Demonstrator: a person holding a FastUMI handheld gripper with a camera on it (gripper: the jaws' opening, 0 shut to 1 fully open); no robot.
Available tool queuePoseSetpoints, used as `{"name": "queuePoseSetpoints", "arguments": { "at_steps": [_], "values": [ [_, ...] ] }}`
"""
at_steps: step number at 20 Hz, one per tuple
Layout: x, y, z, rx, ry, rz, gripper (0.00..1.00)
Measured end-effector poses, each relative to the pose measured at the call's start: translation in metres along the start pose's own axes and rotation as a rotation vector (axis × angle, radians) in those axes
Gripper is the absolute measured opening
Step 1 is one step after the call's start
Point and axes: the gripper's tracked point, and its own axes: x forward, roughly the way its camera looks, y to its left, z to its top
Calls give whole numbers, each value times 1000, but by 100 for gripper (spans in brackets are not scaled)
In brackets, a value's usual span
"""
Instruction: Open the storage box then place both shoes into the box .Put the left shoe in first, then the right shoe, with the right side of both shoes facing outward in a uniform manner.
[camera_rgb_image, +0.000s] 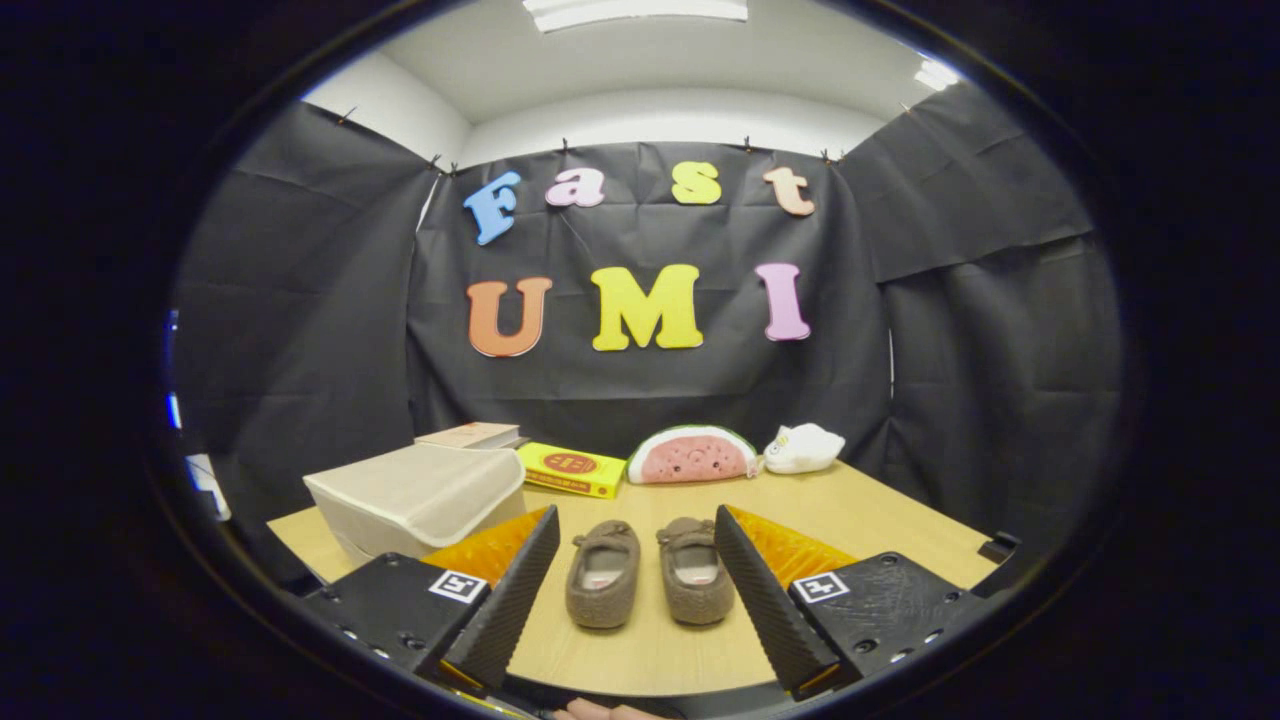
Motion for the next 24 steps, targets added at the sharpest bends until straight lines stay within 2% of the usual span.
{"name": "queuePoseSetpoints", "arguments": {
  "at_steps": [5,7,9,13,20,22,24],
  "values": [
    [31,22,-6,90,99,78,95],
    [48,24,0,91,93,99,94],
    [65,49,-1,148,125,216,96],
    [104,79,8,347,217,410,96],
    [167,115,-18,530,431,634,95],
    [178,125,-24,639,486,701,95],
    [194,130,-36,730,559,716,95]
  ]
}}
